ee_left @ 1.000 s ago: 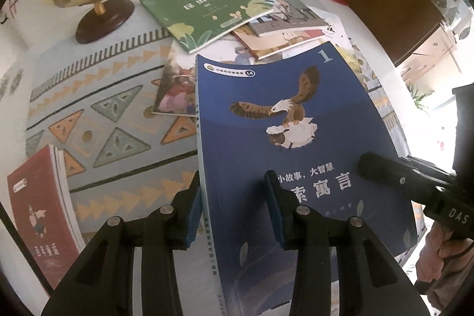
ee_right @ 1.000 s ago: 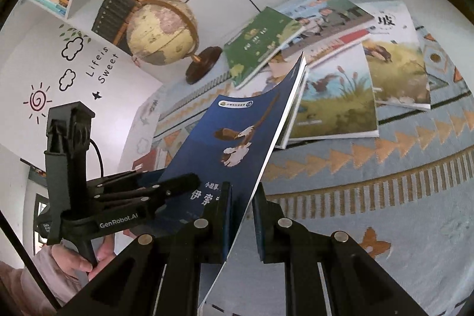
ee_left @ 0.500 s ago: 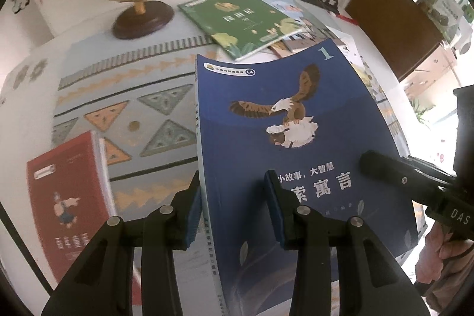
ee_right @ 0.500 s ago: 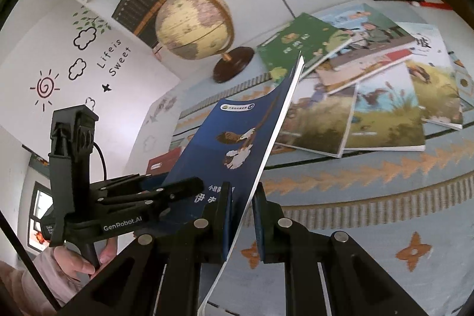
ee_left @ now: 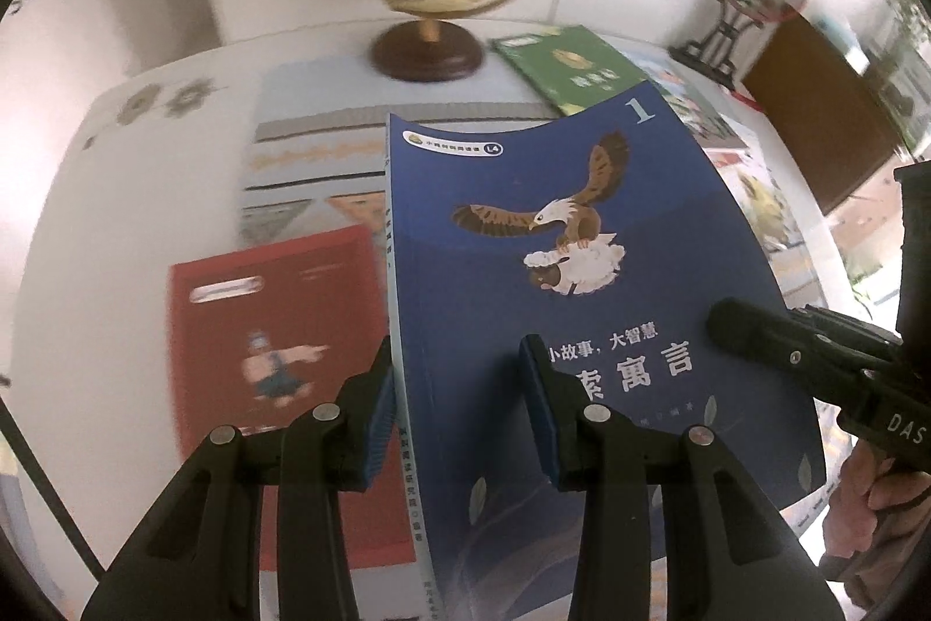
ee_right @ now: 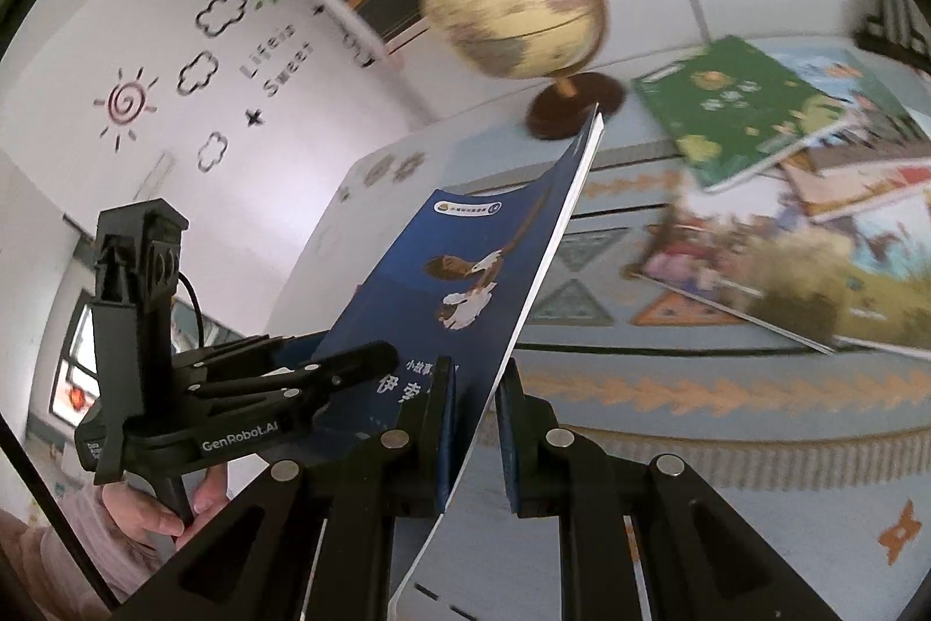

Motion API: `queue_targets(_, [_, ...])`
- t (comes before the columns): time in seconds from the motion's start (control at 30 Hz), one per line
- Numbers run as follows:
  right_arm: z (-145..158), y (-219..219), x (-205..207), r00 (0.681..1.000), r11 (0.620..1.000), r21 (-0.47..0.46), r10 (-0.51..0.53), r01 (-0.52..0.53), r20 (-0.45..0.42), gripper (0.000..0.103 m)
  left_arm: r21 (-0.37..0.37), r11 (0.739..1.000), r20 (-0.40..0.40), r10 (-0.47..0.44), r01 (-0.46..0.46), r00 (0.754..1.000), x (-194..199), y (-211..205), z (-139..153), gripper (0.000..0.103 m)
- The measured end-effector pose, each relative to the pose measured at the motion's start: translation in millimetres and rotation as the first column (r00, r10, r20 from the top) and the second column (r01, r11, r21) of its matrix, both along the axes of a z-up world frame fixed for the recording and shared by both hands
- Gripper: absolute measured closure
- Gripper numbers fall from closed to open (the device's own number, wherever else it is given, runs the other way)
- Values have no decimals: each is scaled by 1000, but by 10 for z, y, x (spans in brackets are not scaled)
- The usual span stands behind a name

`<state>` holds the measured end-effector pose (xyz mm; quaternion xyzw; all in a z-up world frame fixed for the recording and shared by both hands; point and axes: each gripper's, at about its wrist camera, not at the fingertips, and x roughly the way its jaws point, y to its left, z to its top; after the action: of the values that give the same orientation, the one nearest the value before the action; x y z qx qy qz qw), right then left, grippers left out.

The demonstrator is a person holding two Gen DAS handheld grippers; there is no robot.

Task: Organize books
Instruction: 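Stand the blue Aesop fables book against the red book and open the right tool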

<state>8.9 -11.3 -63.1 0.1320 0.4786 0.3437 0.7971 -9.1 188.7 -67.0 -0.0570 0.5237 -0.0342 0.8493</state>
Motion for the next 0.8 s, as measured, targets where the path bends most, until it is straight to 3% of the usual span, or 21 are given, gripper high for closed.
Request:
queue_targets(0.37, [-109, 915, -21, 990, 990, 3, 141, -141, -2, 89, 10, 991, 4, 137, -137, 991, -277, 809, -64, 66])
queue_targets(0.8, [-434, 1525, -48, 982, 983, -31, 181, -183, -52, 89, -24, 970, -62, 240, -242, 969, -450, 1333, -442, 65])
